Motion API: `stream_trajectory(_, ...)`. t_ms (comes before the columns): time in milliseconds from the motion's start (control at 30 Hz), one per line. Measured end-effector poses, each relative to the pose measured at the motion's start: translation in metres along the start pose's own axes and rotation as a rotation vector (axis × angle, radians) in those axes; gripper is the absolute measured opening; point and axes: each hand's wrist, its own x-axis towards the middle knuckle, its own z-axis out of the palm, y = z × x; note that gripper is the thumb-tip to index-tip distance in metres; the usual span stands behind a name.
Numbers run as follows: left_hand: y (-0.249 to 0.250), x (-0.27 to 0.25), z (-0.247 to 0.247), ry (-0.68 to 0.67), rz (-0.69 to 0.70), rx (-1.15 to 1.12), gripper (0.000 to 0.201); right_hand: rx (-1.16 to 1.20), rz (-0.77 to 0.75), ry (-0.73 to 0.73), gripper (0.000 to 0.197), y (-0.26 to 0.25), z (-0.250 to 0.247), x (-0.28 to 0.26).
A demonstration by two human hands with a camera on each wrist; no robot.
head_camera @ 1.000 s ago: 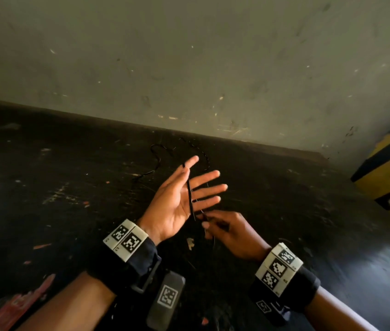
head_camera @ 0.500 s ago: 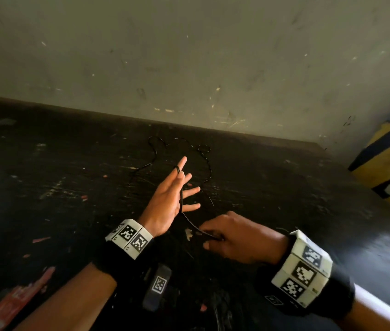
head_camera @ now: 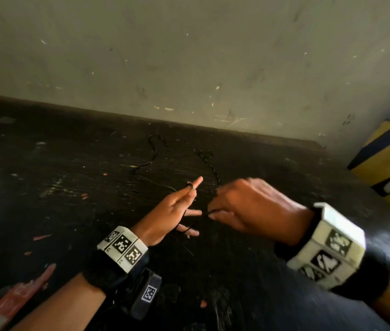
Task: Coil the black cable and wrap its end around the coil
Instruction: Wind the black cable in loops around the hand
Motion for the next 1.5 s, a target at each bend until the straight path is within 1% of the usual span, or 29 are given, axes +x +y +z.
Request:
stream_trajectory(67, 0.004, -0.006, 0.007, -0.104, -0.048, -0.050, 0.038, 0.020, 0.016, 0.089, 0.021, 0.013, -0.012, 0.010)
stream_trajectory(133, 0.011, -0.012, 0.011, -0.188, -0.079, -0.115, 0.043, 0.034, 0.021, 0.057, 0.024, 0.034, -0.020, 0.020)
stream_trajectory(200, 0.020, -0.017, 0.014, -0.260, -0.099, -0.165, 0.046, 0.150, -0.009, 0.011, 0.029, 0.052, -0.022, 0.026)
stream_trajectory(300, 0.030, -0.022, 0.016, -0.322, -0.117, -0.186, 0.046, 0.350, -0.001, 0.059, 0.031, 0.068, -0.020, 0.029)
stream_trajectory(367, 0.032, -0.024, 0.015, -0.368, -0.139, -0.205, 0.048, 0.431, 0.017, 0.102, 0.034, 0.074, -0.016, 0.028)
stream_trajectory(500, 0.034, -0.025, 0.009, -0.465, -0.126, -0.290, 0.045, 0.507, 0.051, 0.142, 0.034, 0.083, -0.004, 0.030)
stream_trajectory(600, 0.040, -0.027, 0.007, -0.507, -0.098, -0.367, 0.042, 0.544, 0.118, 0.212, 0.039, 0.090, 0.013, 0.030)
stream_trajectory(667, 0.048, -0.026, 0.008, -0.501, -0.073, -0.443, 0.042, 0.585, 0.193, 0.251, 0.042, 0.089, 0.030, 0.029)
stream_trajectory(700, 0.052, -0.024, 0.008, -0.481, -0.051, -0.475, 0.042, 0.614, 0.221, 0.264, 0.038, 0.086, 0.041, 0.029)
stream_trajectory(767, 0.059, -0.018, 0.007, -0.421, 0.012, -0.527, 0.046, 0.679, 0.247, 0.285, 0.021, 0.075, 0.062, 0.028)
stream_trajectory(800, 0.063, -0.013, 0.006, -0.382, 0.039, -0.547, 0.048, 0.713, 0.255, 0.266, 0.019, 0.068, 0.069, 0.028)
stream_trajectory(833, 0.066, -0.008, 0.005, -0.335, 0.061, -0.558, 0.048, 0.748, 0.257, 0.220, 0.019, 0.059, 0.077, 0.028)
stream_trajectory(933, 0.074, 0.007, 0.000, -0.179, 0.134, -0.524, 0.046, 0.778, 0.252, 0.014, 0.016, 0.029, 0.089, 0.031)
stream_trajectory(967, 0.075, 0.011, -0.001, -0.138, 0.150, -0.494, 0.046, 0.784, 0.245, -0.045, 0.020, 0.020, 0.090, 0.032)
stream_trajectory(1033, 0.072, 0.016, -0.004, -0.081, 0.162, -0.422, 0.047, 0.775, 0.216, -0.114, 0.031, 0.004, 0.086, 0.034)
stream_trajectory(1067, 0.069, 0.017, -0.006, -0.065, 0.159, -0.387, 0.047, 0.755, 0.207, -0.120, 0.029, -0.001, 0.082, 0.034)
stream_trajectory(1167, 0.059, 0.017, -0.011, -0.034, 0.154, -0.289, 0.049, 0.643, 0.207, -0.095, 0.016, -0.009, 0.062, 0.028)
stream_trajectory(1233, 0.051, 0.014, -0.012, -0.016, 0.130, -0.195, 0.047, 0.545, 0.211, -0.082, 0.014, -0.011, 0.048, 0.023)
stream_trajectory(1333, 0.038, 0.006, -0.008, 0.003, 0.088, 0.020, 0.047, 0.421, 0.217, -0.100, 0.014, -0.011, 0.023, 0.018)
stream_trajectory(1433, 0.025, -0.002, 0.001, -0.053, 0.053, 0.126, 0.048, 0.293, 0.155, -0.183, 0.013, -0.012, 0.000, 0.015)
stream_trajectory(1500, 0.018, -0.008, 0.005, -0.127, 0.032, 0.182, 0.051, 0.205, 0.107, -0.194, 0.010, -0.007, -0.016, 0.016)
